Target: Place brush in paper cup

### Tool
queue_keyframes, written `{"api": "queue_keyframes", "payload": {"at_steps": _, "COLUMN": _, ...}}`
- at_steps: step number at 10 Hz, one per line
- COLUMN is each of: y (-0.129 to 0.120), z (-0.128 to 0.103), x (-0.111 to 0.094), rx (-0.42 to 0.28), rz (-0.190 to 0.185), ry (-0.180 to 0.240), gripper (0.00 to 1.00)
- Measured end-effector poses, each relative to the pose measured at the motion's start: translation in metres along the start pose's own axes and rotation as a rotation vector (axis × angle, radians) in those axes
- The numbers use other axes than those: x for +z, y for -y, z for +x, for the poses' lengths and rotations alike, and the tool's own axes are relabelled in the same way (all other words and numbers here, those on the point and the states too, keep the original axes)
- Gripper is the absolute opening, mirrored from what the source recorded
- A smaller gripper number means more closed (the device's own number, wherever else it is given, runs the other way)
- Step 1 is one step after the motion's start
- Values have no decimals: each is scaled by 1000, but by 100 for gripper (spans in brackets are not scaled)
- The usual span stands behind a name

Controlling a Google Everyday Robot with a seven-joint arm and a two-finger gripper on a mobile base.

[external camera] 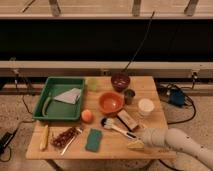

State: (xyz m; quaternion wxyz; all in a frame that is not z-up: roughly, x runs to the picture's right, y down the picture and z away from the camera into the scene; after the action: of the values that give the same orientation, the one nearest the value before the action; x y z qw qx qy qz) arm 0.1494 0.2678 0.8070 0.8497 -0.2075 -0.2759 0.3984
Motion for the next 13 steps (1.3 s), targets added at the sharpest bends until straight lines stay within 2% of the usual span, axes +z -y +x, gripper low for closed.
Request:
{"api": "queue_keyframes", "payload": {"at_steps": 2, "y": -5, "z": -9, "x": 8, "rx": -9, "rz": -16, "ry": 13, "gripper": 77}}
{"api": "queue_keyframes", "payload": {"at_steps": 3, "y": -9, "z": -12, "x": 12, "rx": -14, "rz": -24, "ry": 18, "gripper": 70}}
{"api": "queue_keyframes", "payload": {"at_steps": 6, "y": -15, "z": -14, "x": 13, "rx": -12, "rz": -31, "ry": 20, "gripper": 39}}
{"api": "queue_keyframes", "payload": {"at_steps": 10, "y": -8, "z": 0, "x": -7, "rx": 3, "rz": -5, "ry": 2, "gripper": 2}}
{"api": "queue_keyframes", "payload": {"at_steps": 13, "y": 4, "z": 8, "x": -26, "rx": 7, "rz": 32, "ry": -11, "gripper": 0}}
